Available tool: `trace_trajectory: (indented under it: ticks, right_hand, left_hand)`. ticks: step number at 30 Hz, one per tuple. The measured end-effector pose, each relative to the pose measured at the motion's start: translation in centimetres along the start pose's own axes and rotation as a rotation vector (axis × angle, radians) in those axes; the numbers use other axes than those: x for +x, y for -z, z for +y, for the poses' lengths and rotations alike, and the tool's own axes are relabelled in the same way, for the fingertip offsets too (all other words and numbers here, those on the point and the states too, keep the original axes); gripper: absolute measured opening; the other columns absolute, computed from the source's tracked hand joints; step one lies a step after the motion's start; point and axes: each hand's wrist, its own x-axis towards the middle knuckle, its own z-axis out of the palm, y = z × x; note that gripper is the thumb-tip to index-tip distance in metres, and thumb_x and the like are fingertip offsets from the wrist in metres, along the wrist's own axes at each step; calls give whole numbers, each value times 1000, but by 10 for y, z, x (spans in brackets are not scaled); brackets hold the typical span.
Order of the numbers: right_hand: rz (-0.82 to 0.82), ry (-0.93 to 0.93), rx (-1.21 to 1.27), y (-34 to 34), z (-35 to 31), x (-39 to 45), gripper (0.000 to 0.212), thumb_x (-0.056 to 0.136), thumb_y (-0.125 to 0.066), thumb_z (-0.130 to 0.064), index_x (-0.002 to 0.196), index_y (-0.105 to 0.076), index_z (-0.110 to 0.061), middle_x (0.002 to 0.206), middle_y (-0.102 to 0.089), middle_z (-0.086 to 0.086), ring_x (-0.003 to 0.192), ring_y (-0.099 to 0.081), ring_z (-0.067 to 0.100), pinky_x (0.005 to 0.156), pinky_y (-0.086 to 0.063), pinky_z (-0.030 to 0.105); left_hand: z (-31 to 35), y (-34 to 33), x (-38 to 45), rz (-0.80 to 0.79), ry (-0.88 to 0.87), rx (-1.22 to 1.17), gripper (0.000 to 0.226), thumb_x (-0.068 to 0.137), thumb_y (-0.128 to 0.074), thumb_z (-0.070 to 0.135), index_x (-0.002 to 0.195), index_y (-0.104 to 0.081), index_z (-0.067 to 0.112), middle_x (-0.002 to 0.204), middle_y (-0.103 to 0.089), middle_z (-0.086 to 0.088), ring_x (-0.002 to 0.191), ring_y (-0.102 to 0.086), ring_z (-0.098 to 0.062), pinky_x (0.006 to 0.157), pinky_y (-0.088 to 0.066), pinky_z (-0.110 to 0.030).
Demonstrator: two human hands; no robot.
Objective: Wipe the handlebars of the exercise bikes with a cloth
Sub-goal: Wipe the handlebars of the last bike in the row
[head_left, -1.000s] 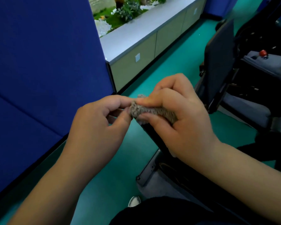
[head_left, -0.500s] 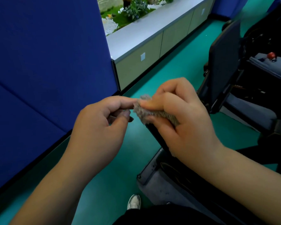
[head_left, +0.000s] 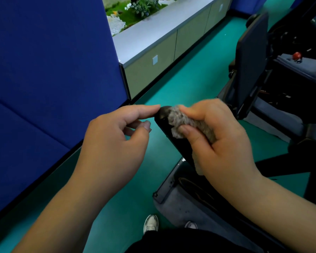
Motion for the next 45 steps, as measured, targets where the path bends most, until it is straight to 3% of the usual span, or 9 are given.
trace_trajectory:
  ticks: [3, 5, 10, 13, 17, 21, 30, 36, 45]
  right_hand:
    - [17, -128, -1, 0, -4, -8, 14, 87, -62, -15, 101, -62, -12, 96, -58, -2, 91, -54, 1, 82, -38, 6]
    - [27, -192, 6, -6, -9, 5, 11, 88, -61, -13, 99, -62, -16, 93, -60, -5, 88, -56, 2, 77, -40, 7]
    - [18, -245, 117, -12, -12, 28, 25, 89, -59, -8, 109, -68, -20, 103, -67, -7, 99, -60, 2, 90, -46, 17]
    - [-68, -391, 215, 2, -11, 9, 21, 90, -63, -13, 106, -70, -23, 101, -69, -15, 95, -62, -6, 82, -45, 7]
    - [-69, -485, 245, 6, -12, 7, 17, 85, -68, -20, 100, -72, -24, 91, -70, -17, 84, -63, -9, 72, -43, 2]
    - [-34, -422, 231, -8, -16, 33, 9, 88, -66, -21, 91, -71, -28, 83, -69, -18, 81, -64, -3, 70, -44, 4]
    - [-156, -564, 186, 14, -7, -1, 14, 91, -59, -19, 92, -72, -25, 85, -71, -21, 80, -63, -11, 67, -42, 1]
    - [-47, -451, 160, -7, -17, 25, 12, 92, -60, -21, 93, -70, -26, 87, -70, -15, 84, -63, -4, 72, -48, 9]
    - [-148, -473, 77, 16, -7, -2, 11, 89, -62, -17, 94, -72, -19, 87, -68, -22, 86, -61, -11, 72, -42, 1]
  left_hand:
    - [0, 0, 2, 14, -2, 7, 36, 87, -59, 15, 92, -68, 50, 84, -67, 26, 84, -62, 0, 63, -47, -9]
    - [1, -1, 3, 28, -5, 24, 40, 87, -59, 12, 89, -67, 51, 83, -66, 28, 81, -63, -2, 65, -48, -12]
    - [3, 0, 6, 35, -32, 76, 39, 85, -58, 13, 87, -65, 51, 79, -67, 24, 78, -64, -10, 68, -49, -19]
    - [2, 1, 4, 19, -25, 77, 38, 85, -57, 16, 90, -66, 52, 80, -68, 22, 75, -65, -20, 68, -49, -24]
    - [3, 1, 3, 13, -37, 85, 38, 85, -57, 15, 94, -66, 51, 81, -68, 21, 80, -64, -12, 69, -49, -19]
    - [6, 1, 3, 16, -46, 90, 40, 86, -58, 14, 91, -63, 53, 79, -65, 28, 84, -61, 6, 65, -44, -3]
    - [3, -1, 1, 32, -39, 85, 37, 85, -58, 15, 94, -66, 50, 85, -66, 25, 87, -61, 4, 67, -45, -3]
    - [5, -1, -2, 24, -23, 78, 43, 88, -58, 10, 93, -63, 53, 82, -65, 23, 77, -60, 5, 50, -41, -5]
    - [4, -2, -3, 31, -45, 84, 44, 88, -58, 9, 100, -63, 51, 84, -66, 21, 68, -60, -8, 44, -41, -11]
